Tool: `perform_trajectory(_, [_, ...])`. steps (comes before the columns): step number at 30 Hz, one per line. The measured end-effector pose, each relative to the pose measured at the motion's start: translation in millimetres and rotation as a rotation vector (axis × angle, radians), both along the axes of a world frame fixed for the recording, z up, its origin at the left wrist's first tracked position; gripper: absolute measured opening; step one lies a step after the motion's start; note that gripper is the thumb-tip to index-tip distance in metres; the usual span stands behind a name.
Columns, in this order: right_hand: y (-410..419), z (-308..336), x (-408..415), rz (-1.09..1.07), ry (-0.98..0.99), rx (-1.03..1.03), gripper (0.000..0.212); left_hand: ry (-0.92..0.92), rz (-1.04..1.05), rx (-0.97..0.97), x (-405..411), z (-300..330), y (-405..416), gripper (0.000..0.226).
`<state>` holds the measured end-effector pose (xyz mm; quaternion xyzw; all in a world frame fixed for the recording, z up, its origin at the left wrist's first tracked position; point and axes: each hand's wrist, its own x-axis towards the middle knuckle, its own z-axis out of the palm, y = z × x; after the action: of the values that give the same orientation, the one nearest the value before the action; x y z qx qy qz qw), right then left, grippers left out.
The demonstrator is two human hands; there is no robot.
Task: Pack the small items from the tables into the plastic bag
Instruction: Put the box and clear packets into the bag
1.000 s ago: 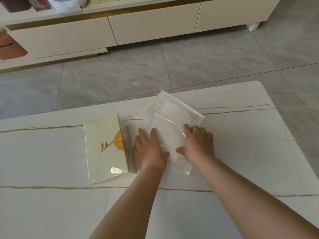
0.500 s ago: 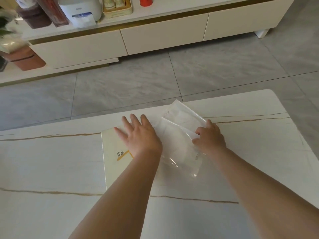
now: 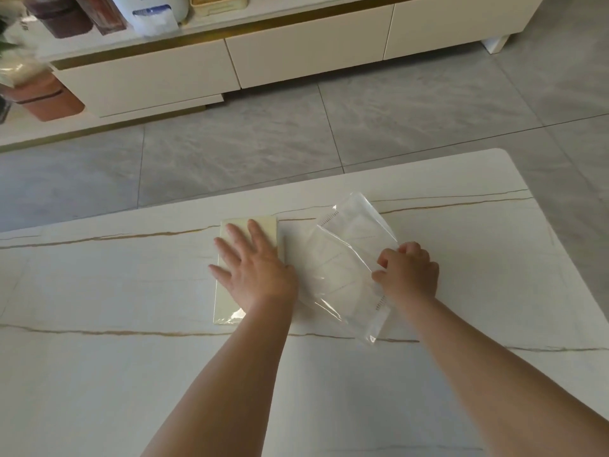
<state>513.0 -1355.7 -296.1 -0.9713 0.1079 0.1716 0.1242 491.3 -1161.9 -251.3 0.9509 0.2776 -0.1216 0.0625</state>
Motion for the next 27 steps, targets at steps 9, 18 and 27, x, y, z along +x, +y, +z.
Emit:
perform_trajectory(9, [-26.5, 1.4, -54.0, 0.045, 0.020, -0.114, 0.014, -0.041, -0.231, -0.077, -48.9, 4.7, -30.4, 0.078])
perform_trajectory(18, [-53.8, 21.6, -130.5, -0.364, -0.109, 0.370, 0.006, 0.064, -0.345, -0.116, -99.2, 12.2, -47.7, 0.081])
perform_trajectory(27, [-72.8, 99.6, -174.0, -0.318, 0.009, 0.442, 0.016, 0.172, -0.064, -0.408, -151.5, 81.8, -77.7, 0.095])
